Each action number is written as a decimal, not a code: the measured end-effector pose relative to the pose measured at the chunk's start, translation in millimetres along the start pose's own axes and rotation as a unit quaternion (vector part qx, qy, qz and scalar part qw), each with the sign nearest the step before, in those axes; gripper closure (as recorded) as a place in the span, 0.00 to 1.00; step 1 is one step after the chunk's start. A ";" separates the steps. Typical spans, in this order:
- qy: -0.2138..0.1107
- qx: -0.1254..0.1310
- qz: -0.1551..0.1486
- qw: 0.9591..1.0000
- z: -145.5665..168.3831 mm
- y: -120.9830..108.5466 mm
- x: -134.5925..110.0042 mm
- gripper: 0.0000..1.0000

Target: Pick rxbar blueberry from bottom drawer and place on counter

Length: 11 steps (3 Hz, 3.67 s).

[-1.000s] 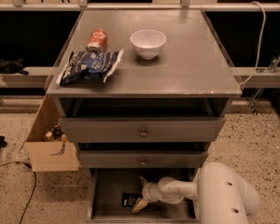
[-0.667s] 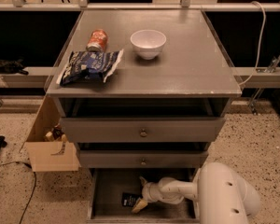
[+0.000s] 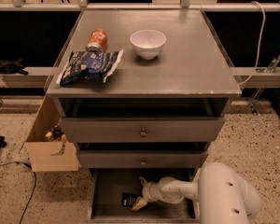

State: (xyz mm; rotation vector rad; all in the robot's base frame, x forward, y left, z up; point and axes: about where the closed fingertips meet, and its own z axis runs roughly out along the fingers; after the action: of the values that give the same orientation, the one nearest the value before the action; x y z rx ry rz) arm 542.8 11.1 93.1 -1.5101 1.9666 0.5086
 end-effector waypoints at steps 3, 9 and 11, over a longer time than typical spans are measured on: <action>-0.001 0.001 -0.001 1.000 -11.0 -1.0 -10.2 1.00; -0.030 0.149 0.052 0.987 -159.2 -8.2 20.7 1.00; -0.034 0.181 0.057 0.981 -195.6 -11.7 19.6 1.00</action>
Offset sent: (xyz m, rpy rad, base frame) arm -0.0085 0.0009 0.0129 0.0327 -0.0089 -0.0141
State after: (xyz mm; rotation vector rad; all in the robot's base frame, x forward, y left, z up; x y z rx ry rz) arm 506.2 -129.0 226.7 -1.1455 1.9721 0.2271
